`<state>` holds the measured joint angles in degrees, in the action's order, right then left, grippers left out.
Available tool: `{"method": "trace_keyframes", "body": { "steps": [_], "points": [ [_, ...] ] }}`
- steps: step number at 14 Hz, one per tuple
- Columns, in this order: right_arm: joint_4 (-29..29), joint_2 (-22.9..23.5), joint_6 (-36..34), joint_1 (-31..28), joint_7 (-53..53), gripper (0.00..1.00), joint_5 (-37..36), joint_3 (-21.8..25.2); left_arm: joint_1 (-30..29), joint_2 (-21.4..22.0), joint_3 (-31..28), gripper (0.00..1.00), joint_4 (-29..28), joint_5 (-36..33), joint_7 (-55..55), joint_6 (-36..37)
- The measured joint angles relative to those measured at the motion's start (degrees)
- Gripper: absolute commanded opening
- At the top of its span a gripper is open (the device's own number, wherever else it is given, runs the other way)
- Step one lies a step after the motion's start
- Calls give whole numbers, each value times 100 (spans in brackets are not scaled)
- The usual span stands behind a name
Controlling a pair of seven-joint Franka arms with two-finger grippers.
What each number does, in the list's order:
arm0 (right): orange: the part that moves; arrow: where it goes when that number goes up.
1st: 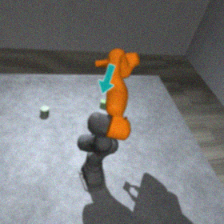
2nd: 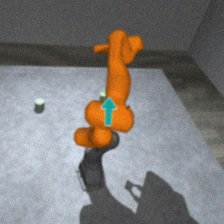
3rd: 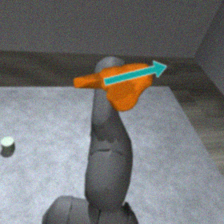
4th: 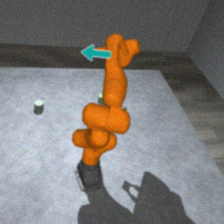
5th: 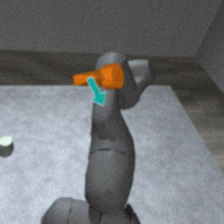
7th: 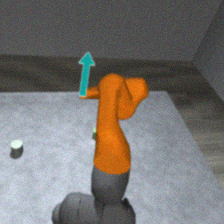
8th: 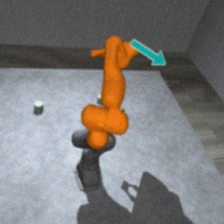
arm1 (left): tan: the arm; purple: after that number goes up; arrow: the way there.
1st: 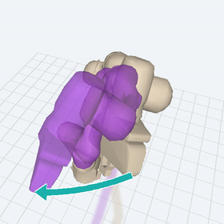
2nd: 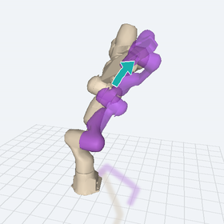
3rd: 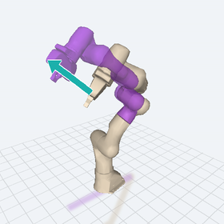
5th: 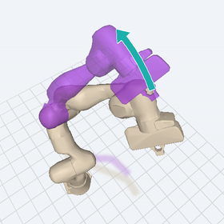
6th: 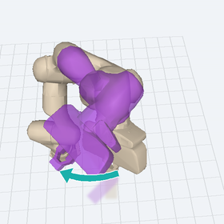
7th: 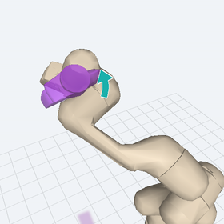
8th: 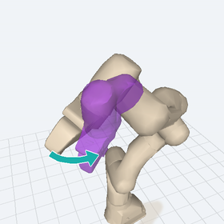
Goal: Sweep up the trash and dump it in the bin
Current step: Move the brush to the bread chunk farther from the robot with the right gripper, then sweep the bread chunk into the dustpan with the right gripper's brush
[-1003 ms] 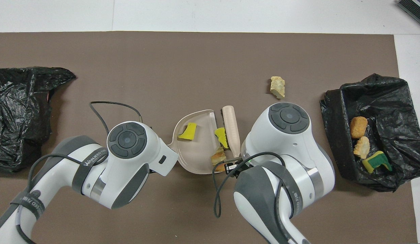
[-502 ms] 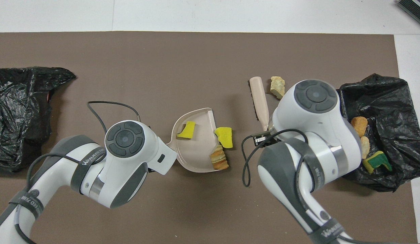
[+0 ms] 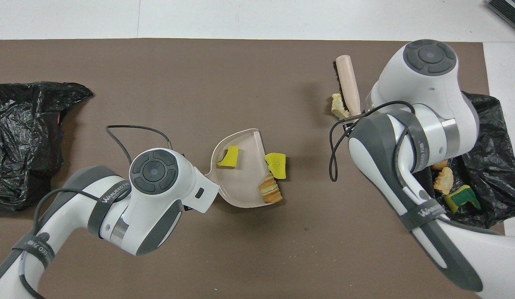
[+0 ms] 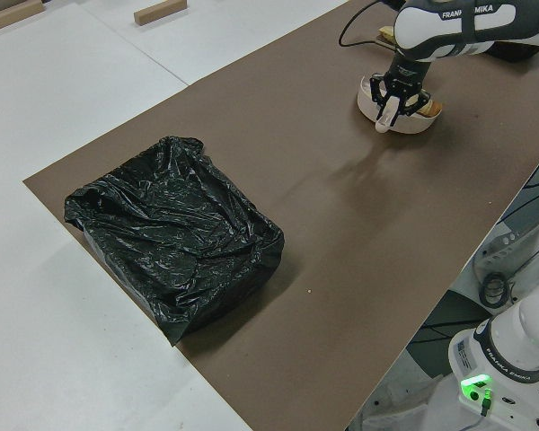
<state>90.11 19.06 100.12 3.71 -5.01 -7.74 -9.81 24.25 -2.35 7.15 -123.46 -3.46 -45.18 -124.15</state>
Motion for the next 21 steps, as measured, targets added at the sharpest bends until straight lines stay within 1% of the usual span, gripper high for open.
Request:
{"method": "trace_keyframes", "body": {
  "steps": [2,6,8,11,13,15,17,19,21],
  "points": [
    [-470,304,-185,-171,287,0,-269,2,2,-1,10,0,0,0,89,-4],
    [-1175,1038,-192,-352,615,0,-633,5,6,-1,22,0,0,0,301,-8],
    [-1350,1339,-192,-368,667,0,-712,4,6,-1,22,0,0,0,306,-8],
    [-1299,1467,-313,-360,887,0,-693,-34,7,-1,23,0,-2,0,313,-8],
    [-1014,1353,-447,-348,1072,0,-611,-80,7,-1,23,0,-4,0,318,-7],
    [-463,1077,-483,-314,1095,0,-288,-102,7,-1,24,0,-7,0,322,-7],
    [195,684,-490,-257,1095,0,162,-112,7,-1,24,0,-8,0,326,-7],
    [801,301,-490,-68,1095,0,491,-121,7,-1,26,0,-22,0,333,-7],
    [1188,23,-488,275,1087,0,823,-128,7,-1,27,0,-59,1,354,-15]
  ]
}}
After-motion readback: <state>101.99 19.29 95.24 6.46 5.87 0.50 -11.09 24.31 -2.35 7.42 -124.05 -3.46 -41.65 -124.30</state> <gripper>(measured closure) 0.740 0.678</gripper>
